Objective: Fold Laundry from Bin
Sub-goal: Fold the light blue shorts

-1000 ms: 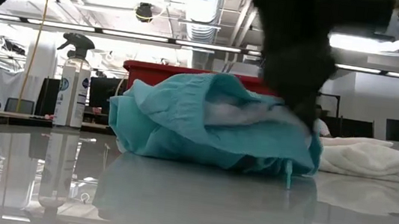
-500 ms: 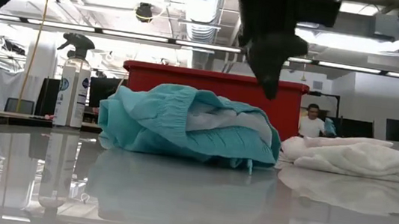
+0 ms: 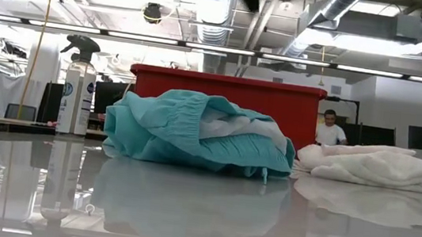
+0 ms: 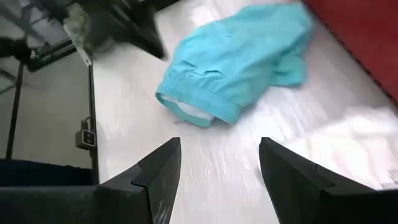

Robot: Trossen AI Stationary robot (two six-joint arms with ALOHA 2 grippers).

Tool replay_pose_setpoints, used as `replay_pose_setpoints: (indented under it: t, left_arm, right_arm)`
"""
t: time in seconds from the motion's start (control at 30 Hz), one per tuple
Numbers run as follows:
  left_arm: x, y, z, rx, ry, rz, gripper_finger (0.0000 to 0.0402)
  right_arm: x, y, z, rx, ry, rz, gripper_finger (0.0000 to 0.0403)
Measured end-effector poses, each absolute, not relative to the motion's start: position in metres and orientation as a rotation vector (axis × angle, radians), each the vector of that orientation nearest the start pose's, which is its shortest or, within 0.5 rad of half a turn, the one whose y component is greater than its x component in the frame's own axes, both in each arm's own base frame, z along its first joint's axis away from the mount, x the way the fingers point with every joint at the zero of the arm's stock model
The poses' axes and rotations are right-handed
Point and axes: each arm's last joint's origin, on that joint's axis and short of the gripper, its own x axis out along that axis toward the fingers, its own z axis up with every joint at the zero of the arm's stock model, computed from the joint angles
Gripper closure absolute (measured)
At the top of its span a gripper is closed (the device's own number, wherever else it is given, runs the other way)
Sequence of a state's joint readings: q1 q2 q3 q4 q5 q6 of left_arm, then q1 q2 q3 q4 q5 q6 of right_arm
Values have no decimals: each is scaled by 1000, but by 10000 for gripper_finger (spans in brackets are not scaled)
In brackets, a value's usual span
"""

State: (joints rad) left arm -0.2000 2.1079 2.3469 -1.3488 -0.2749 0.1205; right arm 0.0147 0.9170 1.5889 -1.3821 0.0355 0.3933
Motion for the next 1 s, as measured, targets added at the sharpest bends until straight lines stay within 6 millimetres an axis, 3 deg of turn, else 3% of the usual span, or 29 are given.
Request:
replay_pose_setpoints:
  t: [0.13,0.23,0.37,0.63,0.77,1.0]
  left_arm:
    - [381,-102,397,374,954,-19,401]
    - [363,-117,418,419,845,89,402]
    - [346,-125,440,467,715,241,401]
    - [340,-126,440,418,706,355,401]
    - [334,-123,441,420,724,391,401]
    - [300,-106,472,352,633,480,401]
  right_arm:
    - [113,8,389,301,728,-114,164]
    - [145,21,341,212,748,-32,164]
    - [186,32,287,36,735,-75,164]
    - [243,47,231,-197,801,-23,164]
    - [272,63,223,-295,754,64,164]
    - [325,98,220,-319,657,145,164]
